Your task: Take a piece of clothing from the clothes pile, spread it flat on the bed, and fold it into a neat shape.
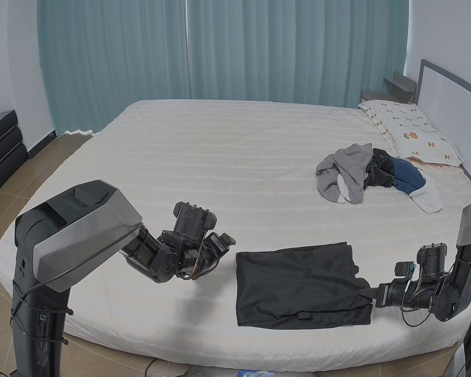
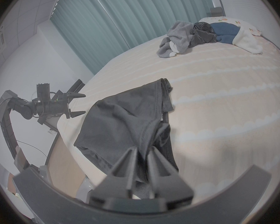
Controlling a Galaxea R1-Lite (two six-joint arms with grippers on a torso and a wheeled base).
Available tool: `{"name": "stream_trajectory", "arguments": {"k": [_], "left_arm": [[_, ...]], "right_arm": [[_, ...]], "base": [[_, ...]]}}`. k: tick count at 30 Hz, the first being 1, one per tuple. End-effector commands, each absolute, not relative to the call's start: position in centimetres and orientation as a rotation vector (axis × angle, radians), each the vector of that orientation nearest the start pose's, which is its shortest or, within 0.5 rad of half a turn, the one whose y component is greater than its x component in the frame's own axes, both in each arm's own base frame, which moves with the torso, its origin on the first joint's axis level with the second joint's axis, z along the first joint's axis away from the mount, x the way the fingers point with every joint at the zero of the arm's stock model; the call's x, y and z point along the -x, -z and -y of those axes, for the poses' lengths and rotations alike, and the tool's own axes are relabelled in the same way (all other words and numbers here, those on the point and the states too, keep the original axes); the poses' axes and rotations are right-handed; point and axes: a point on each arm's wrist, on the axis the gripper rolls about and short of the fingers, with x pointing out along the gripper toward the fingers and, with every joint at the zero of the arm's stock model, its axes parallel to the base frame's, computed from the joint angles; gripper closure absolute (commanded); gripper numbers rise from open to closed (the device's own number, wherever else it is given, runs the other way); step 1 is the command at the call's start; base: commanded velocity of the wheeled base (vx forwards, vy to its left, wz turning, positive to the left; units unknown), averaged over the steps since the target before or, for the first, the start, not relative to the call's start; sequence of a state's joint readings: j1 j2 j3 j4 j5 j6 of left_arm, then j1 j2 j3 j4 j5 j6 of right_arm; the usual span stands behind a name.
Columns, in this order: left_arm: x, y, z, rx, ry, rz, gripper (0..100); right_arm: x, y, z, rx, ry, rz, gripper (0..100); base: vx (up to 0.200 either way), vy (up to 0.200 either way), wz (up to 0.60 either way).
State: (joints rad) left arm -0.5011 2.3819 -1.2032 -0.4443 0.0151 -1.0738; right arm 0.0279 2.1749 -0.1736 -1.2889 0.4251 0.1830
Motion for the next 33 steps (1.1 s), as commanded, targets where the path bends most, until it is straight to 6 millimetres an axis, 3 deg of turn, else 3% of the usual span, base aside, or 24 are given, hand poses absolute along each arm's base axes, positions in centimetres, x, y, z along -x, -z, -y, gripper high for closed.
{"name": "stream_trajectory", "arguments": {"k": [1,10,18,32,33], "left_arm": [[-37.8,-0.5,20.6,0.818,0.032,-0.877,0],[-37.7,-0.5,20.7,0.818,0.034,-0.877,0],[-37.7,-0.5,20.6,0.817,0.033,-0.878,0],[-37.7,-0.5,20.6,0.817,0.033,-0.878,0],[-37.7,-0.5,20.6,0.817,0.033,-0.878,0]], "right_arm": [[-24.3,1.5,-1.5,-0.329,-0.363,-0.765,0],[-23.5,-0.9,-1.8,-0.491,-0.336,-0.733,0],[-22.1,-0.1,-1.8,-0.527,-0.313,-0.803,0],[-22.5,1.1,-3.1,-0.513,-0.336,-0.853,0],[-22.5,1.1,-3.1,-0.511,-0.338,-0.848,100]], "base": [[0.000,0.000,0.00],[0.000,0.000,0.00],[0.000,0.000,0.00],[0.000,0.000,0.00],[0.000,0.000,0.00]]}}
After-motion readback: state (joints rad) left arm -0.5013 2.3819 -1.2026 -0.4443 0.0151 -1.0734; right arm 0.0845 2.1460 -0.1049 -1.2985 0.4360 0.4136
